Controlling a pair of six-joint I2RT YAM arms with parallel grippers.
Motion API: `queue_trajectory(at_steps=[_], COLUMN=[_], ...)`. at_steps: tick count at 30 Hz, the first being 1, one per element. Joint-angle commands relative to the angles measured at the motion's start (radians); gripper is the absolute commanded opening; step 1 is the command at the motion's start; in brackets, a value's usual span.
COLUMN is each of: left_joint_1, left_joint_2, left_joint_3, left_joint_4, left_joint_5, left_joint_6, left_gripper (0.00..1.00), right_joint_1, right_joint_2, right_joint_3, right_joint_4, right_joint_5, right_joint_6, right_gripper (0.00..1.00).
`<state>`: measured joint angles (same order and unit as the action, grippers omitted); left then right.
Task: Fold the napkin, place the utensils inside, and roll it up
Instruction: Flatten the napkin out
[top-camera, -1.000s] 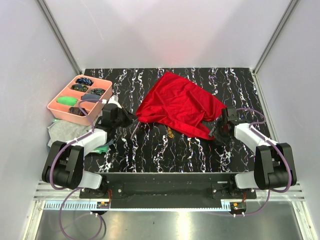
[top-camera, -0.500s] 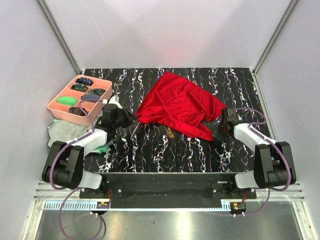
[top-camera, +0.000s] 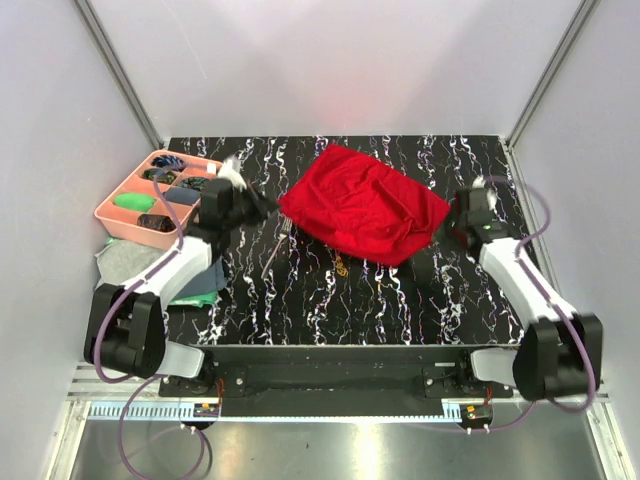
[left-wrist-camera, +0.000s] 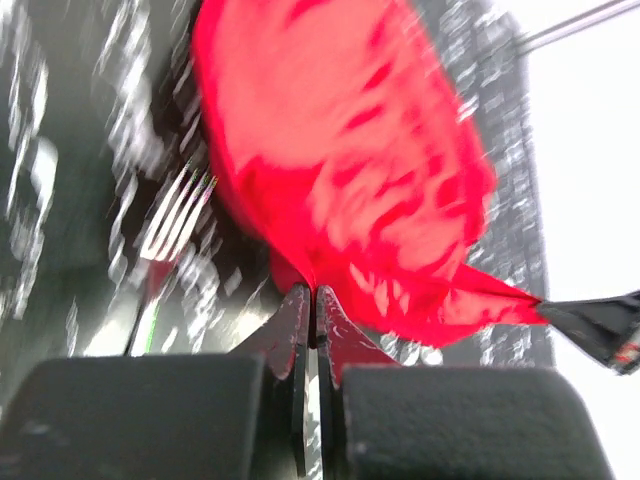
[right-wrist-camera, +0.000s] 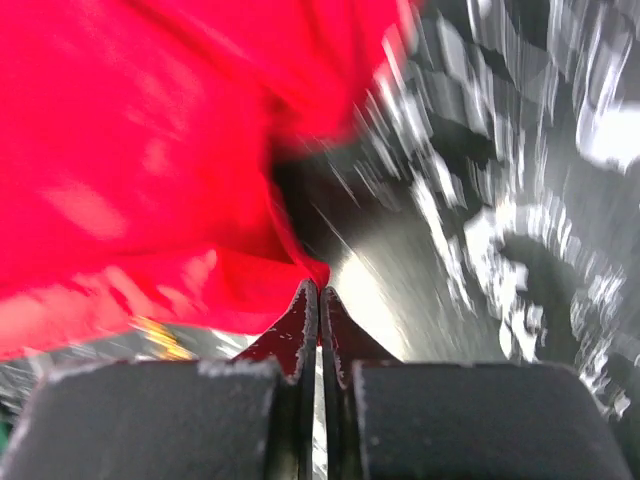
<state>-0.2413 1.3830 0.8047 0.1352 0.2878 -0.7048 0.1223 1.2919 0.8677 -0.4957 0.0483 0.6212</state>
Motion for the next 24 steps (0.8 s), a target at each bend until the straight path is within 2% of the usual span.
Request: queue_trajectory(at_steps=[1,7,12,18,24], left_joint_1=[-0.01,-0.015,-0.026,-0.061,-0.067], left_joint_2=[-0.056,-0.07,-0.173,-0.311,-0.213], left_joint_3=[0.291,0.62,0.755,0.737,0.775], left_joint_4=[-0.021,-0.118,-0.175,-0.189,-0.186], left_joint_5=[0.005,0.01,-0.016,-0.059,-0.001], left_joint_6=[0.076,0.096,0.106,0.105,0.077], left_gripper=[0.0,0.0,0.0,0.0,0.0], right_joint_1=[-0.006,-0.004,-0.004,-0.004,-0.004], right_joint_2=[-0.152,-0.157,-0.21,-0.258,-0.137], right_joint_3=[0.3,0.722,0.933,1.053,1.035], right_joint_4=[-0.029,-0.109,-0.101,-0.102,-0.115], right_joint_5=[0.169,0.283,0.305,0.279,0.301], right_joint_6=[-0.156,-0.287,-0.365,-0.39,-0.402], right_gripper=[0.0,0.0,0.0,0.0,0.0])
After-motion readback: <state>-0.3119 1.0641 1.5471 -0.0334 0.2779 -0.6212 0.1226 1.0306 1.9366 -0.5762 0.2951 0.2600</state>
